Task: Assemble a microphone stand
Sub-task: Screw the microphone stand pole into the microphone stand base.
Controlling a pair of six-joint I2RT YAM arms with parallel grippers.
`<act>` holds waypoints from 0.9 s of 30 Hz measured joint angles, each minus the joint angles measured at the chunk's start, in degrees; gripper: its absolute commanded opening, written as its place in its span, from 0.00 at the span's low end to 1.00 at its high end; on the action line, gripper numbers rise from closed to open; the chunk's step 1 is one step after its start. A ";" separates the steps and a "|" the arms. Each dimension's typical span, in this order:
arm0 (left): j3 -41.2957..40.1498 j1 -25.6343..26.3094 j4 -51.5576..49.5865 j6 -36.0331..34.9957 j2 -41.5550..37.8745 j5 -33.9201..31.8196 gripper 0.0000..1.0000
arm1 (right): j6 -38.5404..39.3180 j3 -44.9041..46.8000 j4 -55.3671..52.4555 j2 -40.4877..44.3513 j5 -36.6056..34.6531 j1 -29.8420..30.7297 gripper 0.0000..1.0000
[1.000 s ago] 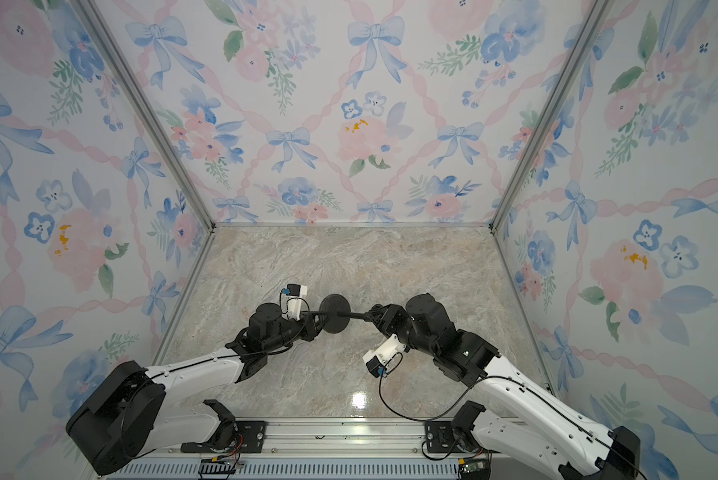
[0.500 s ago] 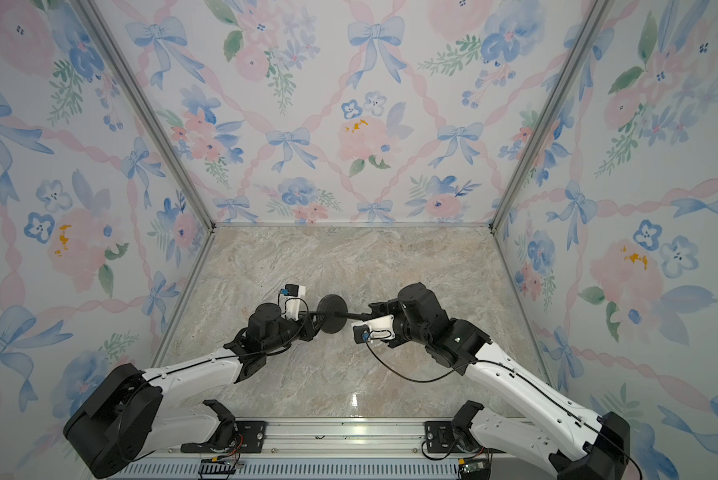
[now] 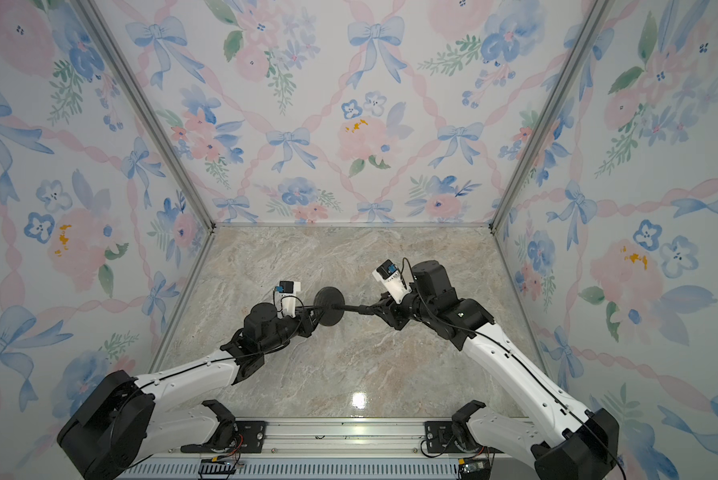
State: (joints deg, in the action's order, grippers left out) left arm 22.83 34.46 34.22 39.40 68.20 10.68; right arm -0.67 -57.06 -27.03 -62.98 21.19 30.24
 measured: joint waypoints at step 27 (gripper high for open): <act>-0.76 0.07 -0.87 -0.79 -0.76 0.92 0.00 | 35.91 5.55 -0.74 17.79 2.99 -4.04 0.85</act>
State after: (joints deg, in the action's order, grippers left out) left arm 22.06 34.52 33.34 38.61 67.44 11.60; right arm 35.24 -51.51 -27.77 -45.19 24.18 26.20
